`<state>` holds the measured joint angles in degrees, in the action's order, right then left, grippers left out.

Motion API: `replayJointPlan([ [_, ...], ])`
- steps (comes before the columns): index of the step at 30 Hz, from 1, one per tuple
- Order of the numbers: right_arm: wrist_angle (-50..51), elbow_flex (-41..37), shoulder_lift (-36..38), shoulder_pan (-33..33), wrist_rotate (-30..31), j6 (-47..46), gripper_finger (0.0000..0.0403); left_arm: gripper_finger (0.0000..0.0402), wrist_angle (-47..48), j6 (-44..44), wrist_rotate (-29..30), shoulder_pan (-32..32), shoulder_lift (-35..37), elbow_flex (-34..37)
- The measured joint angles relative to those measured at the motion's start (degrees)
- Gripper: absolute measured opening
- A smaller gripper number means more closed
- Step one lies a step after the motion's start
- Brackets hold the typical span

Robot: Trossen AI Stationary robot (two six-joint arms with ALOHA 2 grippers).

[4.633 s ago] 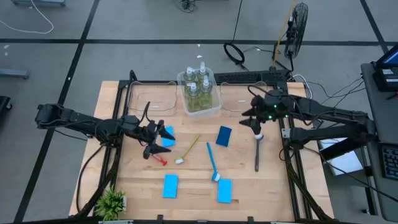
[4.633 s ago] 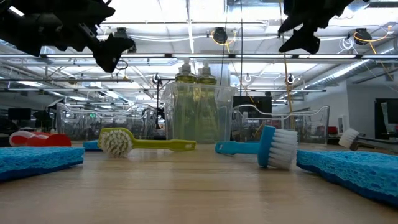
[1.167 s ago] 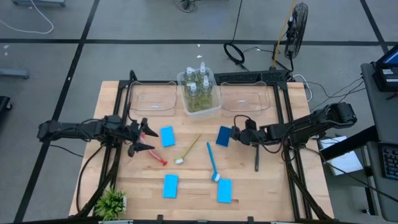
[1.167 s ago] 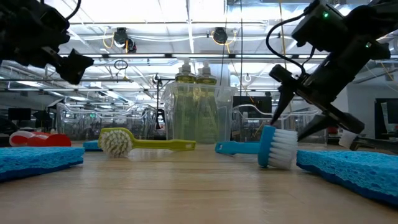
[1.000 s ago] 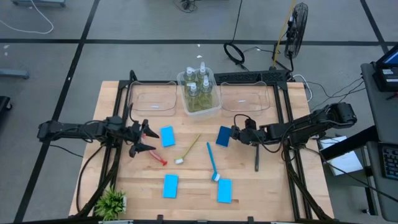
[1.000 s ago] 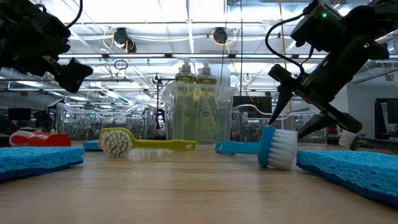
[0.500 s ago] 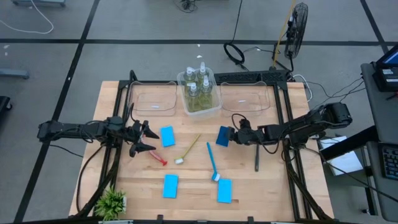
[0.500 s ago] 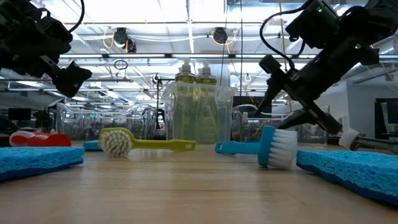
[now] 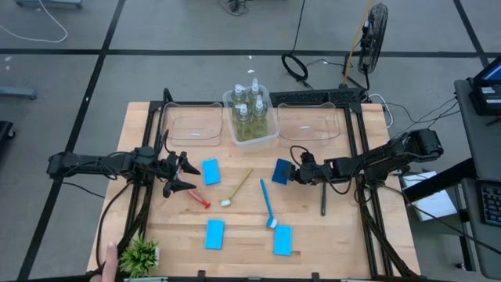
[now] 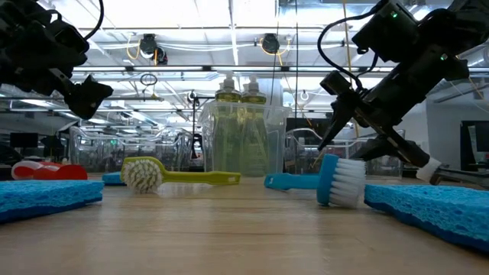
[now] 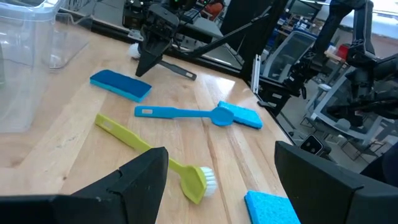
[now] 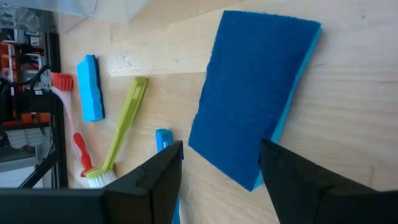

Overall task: Pick & Place Kitchen Sink Supplies
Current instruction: Put the blue sponge into the left transparent bin

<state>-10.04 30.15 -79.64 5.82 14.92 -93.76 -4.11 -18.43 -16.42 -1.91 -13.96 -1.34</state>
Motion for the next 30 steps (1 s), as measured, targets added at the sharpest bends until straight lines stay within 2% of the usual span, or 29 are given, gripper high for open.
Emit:
replayJointPlan([
  [30, 0.0, 0.0, 0.0, 0.0, 0.0, -1.4, 0.0199, 0.0296, 0.0, 0.0, 0.0, 0.0, 0.0, 0.0],
])
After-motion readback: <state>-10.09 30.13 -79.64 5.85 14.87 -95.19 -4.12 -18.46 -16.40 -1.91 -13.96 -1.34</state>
